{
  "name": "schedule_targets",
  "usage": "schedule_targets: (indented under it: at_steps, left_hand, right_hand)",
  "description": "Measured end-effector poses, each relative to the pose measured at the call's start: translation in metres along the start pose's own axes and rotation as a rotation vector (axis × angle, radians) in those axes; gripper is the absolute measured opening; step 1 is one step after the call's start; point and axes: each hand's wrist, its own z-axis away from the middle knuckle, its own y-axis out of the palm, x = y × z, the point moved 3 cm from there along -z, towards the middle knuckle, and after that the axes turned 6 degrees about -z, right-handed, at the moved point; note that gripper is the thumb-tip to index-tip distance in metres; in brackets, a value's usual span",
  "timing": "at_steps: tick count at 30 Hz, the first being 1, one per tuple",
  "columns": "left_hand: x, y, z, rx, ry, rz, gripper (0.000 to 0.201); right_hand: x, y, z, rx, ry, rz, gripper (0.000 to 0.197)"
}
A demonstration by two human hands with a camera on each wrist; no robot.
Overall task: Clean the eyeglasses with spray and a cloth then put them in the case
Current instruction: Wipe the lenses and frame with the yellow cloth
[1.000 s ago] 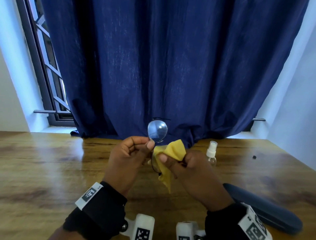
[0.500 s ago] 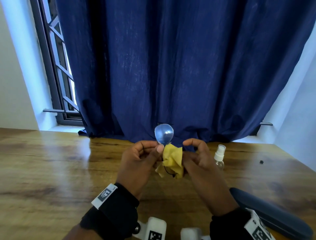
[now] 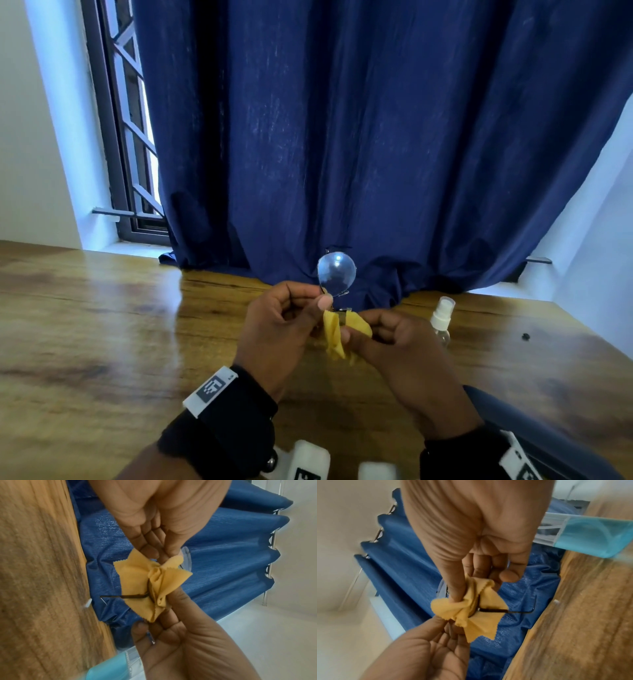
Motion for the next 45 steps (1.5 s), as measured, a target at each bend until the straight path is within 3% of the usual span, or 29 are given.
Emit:
schedule_targets:
  at_steps: [5,10,15,19,22,25,30,35,40,45]
  left_hand:
    - [-0.002,0.003,0.002,0.044,0.026,-0.036,0.026]
    - [-0.013,-0.001,0.002,0.120,0.145,-0.267,0.019]
    - [-0.008,-0.006,-0.003,0.056,0.111,-0.200,0.004]
    - [-0.006,-0.009,-0.006,0.034,0.090,-0.148,0.010]
    - [-0.010,-0.006,-0.002,0.040,0.089,-0.126,0.022]
    - [-0.010,0.001,0.001,0.076,0.070,-0.166,0.012]
    - [-0.008,0.001,0.000,0.179,0.037,-0.183,0.006]
    - [-0.008,-0.001,0.000,0.291,0.009,-0.187,0.014]
    - [-0.009,-0.004,-0.001,0.171,0.048,-0.178,0.013]
    - [-0.009,0.003,0.006,0.200,0.000,-0.155,0.011]
  right_hand:
    - [0.000,-0.003,0.001,-0.007,0.020,-0.092,0.014]
    - [0.000,-0.005,0.002,-0.046,-0.025,-0.047,0.010]
    - [0.004,0.002,0.003,0.131,-0.044,-0.126,0.025]
    - [0.004,0.003,0.005,0.259,-0.017,-0.153,0.040]
    - [0.003,0.003,0.003,0.154,-0.062,-0.104,0.032]
    - [0.002,0.001,0.002,0.026,-0.082,-0.115,0.016]
    - [-0.002,-0.003,0.001,-0.079,-0.080,-0.135,0.023]
    - [-0.005,-0.002,-0.001,-0.054,-0.049,-0.151,0.017]
    - [-0.003,-0.001,0.000,0.063,-0.022,-0.155,0.012]
    - [-0.010,-0.002,-0.002,0.057,0.087,-0.110,0.025]
